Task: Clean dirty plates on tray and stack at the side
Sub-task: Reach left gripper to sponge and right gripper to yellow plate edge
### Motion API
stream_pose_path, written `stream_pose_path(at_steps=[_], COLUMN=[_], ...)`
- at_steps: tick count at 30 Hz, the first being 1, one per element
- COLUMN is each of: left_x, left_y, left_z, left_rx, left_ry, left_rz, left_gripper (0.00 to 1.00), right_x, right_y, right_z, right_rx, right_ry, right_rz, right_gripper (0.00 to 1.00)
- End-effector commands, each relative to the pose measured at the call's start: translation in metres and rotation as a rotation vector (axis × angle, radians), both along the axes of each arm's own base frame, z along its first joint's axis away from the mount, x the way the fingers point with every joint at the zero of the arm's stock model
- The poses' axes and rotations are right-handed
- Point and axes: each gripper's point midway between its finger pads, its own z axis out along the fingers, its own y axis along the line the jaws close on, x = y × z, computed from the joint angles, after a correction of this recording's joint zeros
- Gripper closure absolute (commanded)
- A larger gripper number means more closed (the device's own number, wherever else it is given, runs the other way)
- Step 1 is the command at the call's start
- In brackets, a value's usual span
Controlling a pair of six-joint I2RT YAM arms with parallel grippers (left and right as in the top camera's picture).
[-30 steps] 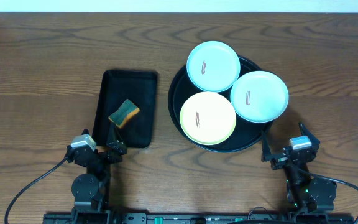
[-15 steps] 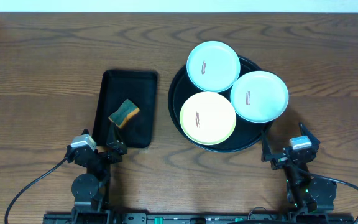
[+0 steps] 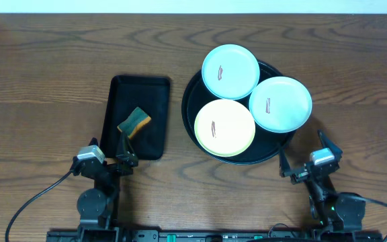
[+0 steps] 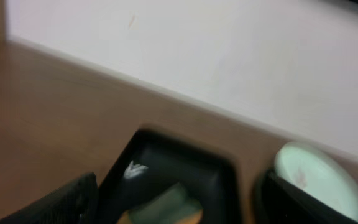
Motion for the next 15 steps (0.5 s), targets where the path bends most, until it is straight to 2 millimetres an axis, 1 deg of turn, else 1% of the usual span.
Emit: stream_pose_path(at_steps=[1, 2, 4, 8, 11, 15], left_x=[-0.003, -0.005, -0.009, -0.010, -0.008, 0.000], left_y=[-0.012, -0.011, -0.011, -0.011, -0.011, -0.015], left_z=[0.051, 0.064, 0.081, 0.099, 0.110, 0.126], left_rx=[-0.052, -0.052, -0.052, -0.052, -0.051, -0.039], left_ry=[-0.209, -0.252, -0.288, -0.243, -0.152, 0.009], left_rz=[-0.072, -0.072, -0.073, -0.072, -0.071, -0.084], left_gripper=[0.15, 0.15, 0.15, 0.15, 0.15, 0.15], right_x=[-0.013, -0.015, -0.017, -0.016, -0.005, 0.021], right_y=[0.025, 0.025, 0.025, 0.030, 0.033, 0.041], right_z=[0.032, 0.043, 0.062, 0.095, 0.119, 0.144], right_rx=[0.032, 0.055, 0.082, 0.098, 0.099, 0.112], right_ry=[-0.108, -0.127, -0.142, -0.116, -0.048, 0.124], right_rz=[0.158, 0.160, 0.165, 0.193, 0.210, 0.247], right_gripper=[0.01, 0.01, 0.01, 0.01, 0.01, 0.01])
